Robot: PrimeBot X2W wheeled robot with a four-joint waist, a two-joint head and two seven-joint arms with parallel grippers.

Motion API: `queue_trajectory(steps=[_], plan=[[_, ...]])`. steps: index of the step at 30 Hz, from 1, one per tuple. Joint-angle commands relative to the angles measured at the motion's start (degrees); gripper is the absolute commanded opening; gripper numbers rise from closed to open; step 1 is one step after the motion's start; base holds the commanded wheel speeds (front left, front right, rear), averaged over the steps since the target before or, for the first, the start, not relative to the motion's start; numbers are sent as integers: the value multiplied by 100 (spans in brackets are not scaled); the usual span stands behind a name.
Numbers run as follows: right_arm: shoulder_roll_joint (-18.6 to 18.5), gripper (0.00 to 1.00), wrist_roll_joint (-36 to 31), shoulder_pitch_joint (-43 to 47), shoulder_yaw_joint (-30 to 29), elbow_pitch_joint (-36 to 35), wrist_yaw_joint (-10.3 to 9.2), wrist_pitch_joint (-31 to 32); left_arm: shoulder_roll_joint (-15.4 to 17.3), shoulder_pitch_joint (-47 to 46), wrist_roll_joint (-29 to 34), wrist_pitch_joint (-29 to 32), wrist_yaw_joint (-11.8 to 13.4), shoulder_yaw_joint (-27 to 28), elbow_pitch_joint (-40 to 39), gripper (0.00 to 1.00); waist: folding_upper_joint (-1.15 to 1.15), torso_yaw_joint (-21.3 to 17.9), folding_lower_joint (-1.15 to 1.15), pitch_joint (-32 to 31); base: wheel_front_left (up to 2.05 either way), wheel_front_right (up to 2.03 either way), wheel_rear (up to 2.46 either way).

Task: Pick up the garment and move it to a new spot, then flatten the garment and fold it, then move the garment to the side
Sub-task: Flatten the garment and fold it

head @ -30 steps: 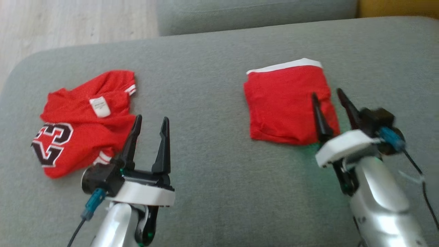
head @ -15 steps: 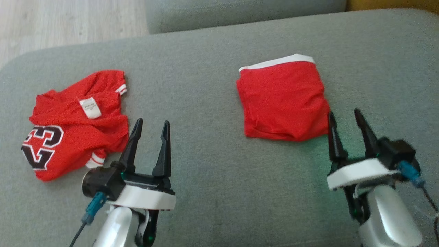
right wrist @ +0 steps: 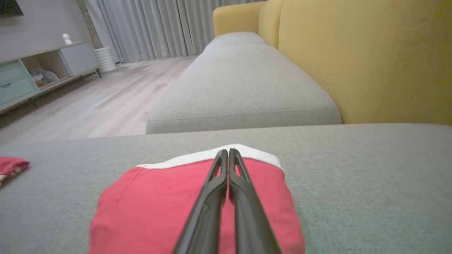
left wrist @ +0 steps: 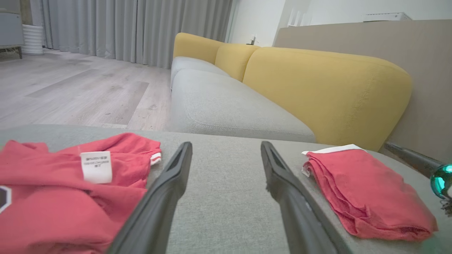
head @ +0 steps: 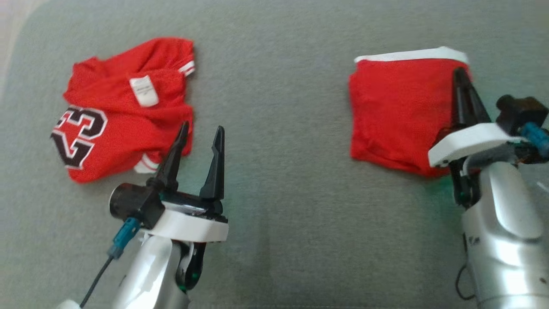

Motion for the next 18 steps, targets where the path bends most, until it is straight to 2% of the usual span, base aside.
queue_trajectory(steps=[1,8,11,15,18], plan=[[22,0,-69,-222,15,15,-4,31,23,-170,-65,-29,1,103,-176,100,0,287,-1,262,0,0,0],[-67,0,-786,-782,-804,1324,-4,329,23,-274,-73,-29,11,97,-173,100,0,489,-1,475,0,0,0],[-74,0,-1108,-1004,-1074,1710,-4,123,23,-328,-68,-29,28,80,-165,100,0,516,-1,455,0,0,0],[-8,0,-1175,-1220,-767,1774,-4,-308,23,-310,-86,-29,54,89,-146,100,0,446,-1,342,0,0,0],[16,0,-864,-1321,-265,1764,-4,-439,23,-283,-101,-29,58,91,-163,100,0,401,-1,272,0,0,0]])
